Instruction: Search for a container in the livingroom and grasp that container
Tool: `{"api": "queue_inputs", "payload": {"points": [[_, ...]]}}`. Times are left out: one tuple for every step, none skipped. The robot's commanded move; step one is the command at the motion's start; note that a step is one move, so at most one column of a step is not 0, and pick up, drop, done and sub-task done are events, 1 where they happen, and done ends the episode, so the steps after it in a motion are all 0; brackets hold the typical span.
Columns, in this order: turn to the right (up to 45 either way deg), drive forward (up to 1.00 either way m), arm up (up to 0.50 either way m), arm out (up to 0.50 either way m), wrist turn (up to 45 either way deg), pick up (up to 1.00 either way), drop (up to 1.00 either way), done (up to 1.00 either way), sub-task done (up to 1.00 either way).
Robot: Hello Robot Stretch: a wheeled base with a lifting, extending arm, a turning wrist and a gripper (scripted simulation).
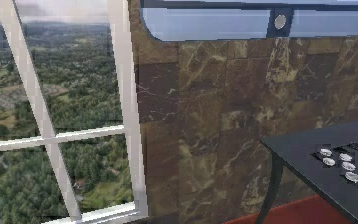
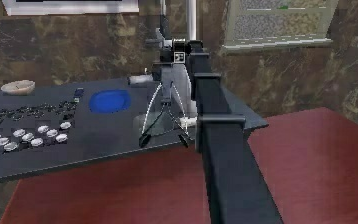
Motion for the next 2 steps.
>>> {"api": "queue_inputs", "payload": {"points": [[0.0, 0.00, 0.00, 0.00, 45.0, 0.00, 0.00, 0.00, 0.00], [0.0, 0.00, 0.00, 0.00, 45.0, 0.00, 0.00, 0.00, 0.00]]}}
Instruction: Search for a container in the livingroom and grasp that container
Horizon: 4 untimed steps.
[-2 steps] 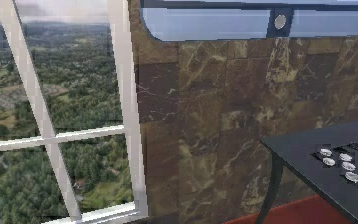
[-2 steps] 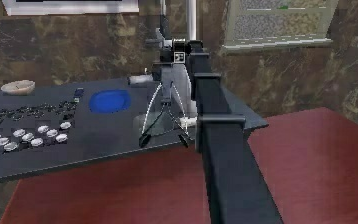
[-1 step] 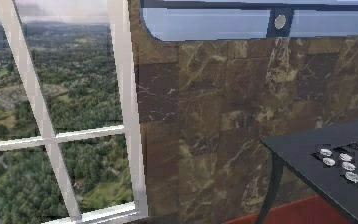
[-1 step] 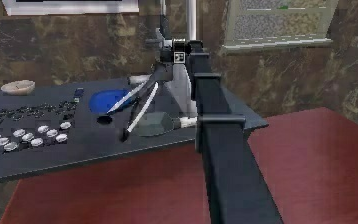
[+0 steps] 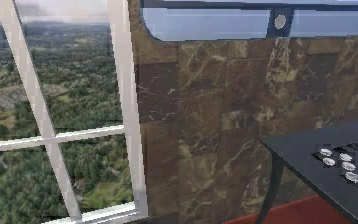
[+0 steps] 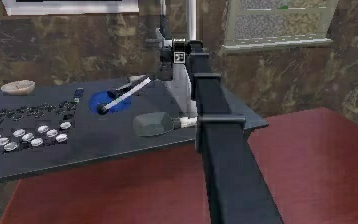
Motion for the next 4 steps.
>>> {"api": "queue_inputs", "payload": {"points": [[0.0, 0.00, 0.00, 0.00, 33.0, 0.00, 0.00, 0.00, 0.00], [0.0, 0.00, -0.26, 0.00, 0.0, 0.00, 0.00, 0.00, 0.00], [0.0, 0.00, 0.00, 0.00, 0.0, 1.00, 0.00, 0.00, 0.00], [0.0, 0.00, 0.10, 0.00, 0.0, 0.00, 0.00, 0.00, 0.00]]}}
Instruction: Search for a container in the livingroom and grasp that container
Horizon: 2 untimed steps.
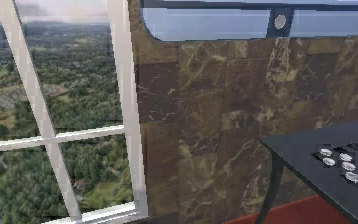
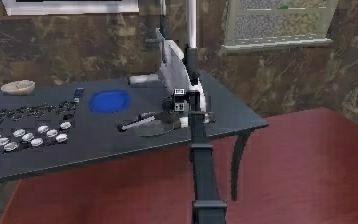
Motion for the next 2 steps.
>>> {"api": "queue_inputs", "payload": {"points": [[0.0, 0.00, -0.10, 0.00, 0.0, 0.00, 0.00, 0.00, 0.00], [0.0, 0.00, 0.10, 0.00, 0.0, 0.00, 0.00, 0.00, 0.00]]}}
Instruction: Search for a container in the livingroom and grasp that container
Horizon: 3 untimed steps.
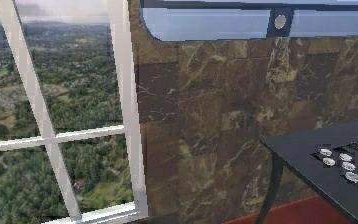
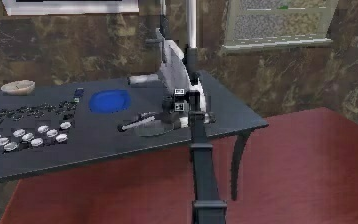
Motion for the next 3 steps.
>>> {"api": "queue_inputs", "payload": {"points": [[0.0, 0.00, 0.16, 0.00, 0.0, 0.00, 0.00, 0.00, 0.00], [0.0, 0.00, 0.00, 0.00, -45.0, 0.00, 0.00, 0.00, 0.00], [0.0, 0.00, 0.00, 0.00, -27.0, 0.00, 0.00, 0.00, 0.00]]}}
